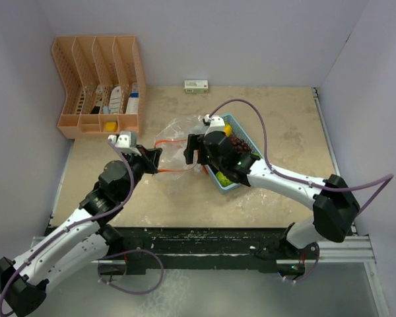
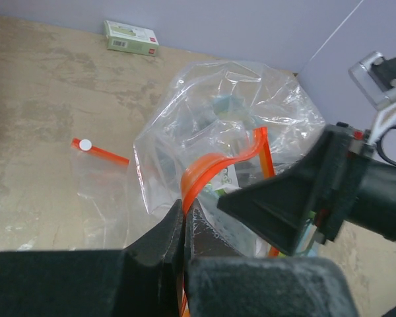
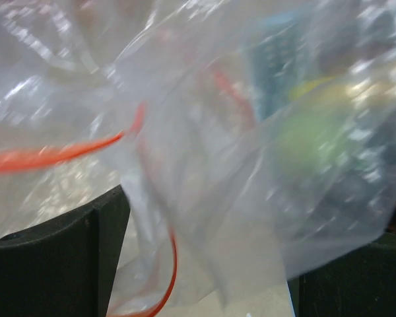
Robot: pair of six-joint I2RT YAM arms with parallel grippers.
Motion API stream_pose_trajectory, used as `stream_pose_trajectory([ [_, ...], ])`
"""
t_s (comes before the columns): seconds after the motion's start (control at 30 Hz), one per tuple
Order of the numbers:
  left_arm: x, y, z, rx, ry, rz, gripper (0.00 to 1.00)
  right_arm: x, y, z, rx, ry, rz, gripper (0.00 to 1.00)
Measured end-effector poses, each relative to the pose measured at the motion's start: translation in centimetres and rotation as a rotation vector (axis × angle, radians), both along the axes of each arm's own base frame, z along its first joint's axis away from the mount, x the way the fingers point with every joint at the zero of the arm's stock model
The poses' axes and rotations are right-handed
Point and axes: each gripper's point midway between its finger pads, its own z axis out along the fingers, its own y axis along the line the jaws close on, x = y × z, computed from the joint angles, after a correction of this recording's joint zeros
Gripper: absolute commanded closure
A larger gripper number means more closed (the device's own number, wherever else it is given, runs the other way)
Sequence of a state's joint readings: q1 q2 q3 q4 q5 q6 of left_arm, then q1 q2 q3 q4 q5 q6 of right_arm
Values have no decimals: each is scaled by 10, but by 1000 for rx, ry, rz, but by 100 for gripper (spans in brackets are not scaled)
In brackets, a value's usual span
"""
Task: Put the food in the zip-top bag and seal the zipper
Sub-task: Open the zipper of the food storage bag.
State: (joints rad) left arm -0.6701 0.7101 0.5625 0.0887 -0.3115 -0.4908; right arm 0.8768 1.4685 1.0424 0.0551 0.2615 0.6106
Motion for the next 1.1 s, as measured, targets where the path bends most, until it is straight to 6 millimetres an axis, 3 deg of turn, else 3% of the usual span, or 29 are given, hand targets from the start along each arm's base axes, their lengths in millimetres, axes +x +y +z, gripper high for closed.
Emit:
stream_pose_trajectory([
  [0.17, -20, 4, 7, -55, 10, -41, 100, 32, -31, -4, -151, -55, -217, 13],
  [0.3, -39, 16, 11, -82, 16, -47, 100, 50, -52, 6, -251, -123, -363, 12],
  [0.37, -47, 22, 3, -73, 45, -45, 100, 54, -56, 14, -273, -155, -405, 10],
  [0.53, -49, 24, -23, -14, 136, -32, 100, 59, -42, 28, -287, -223, -328, 9],
  [0.63, -43, 21, -39, 32, 192, -25, 100, 56, -15, 31, -236, -246, -144, 10],
  [0.67, -41, 19, -45, 46, 210, -22, 100, 50, 1, 35, -192, -254, -38, 10],
  [0.77, -36, 16, -56, 72, 243, -19, 100, 38, 20, 42, -126, -274, 81, 9],
  [0.87, -33, 10, -54, 63, 237, -36, 100, 29, 26, 46, -88, -296, 127, 9],
  [1.0, -30, -3, -43, 22, 206, -78, 100, 36, 31, 46, -81, -322, 105, 10],
  [1.1, -30, -13, -38, -9, 199, -120, 100, 48, 35, 29, -114, -316, 78, 10],
])
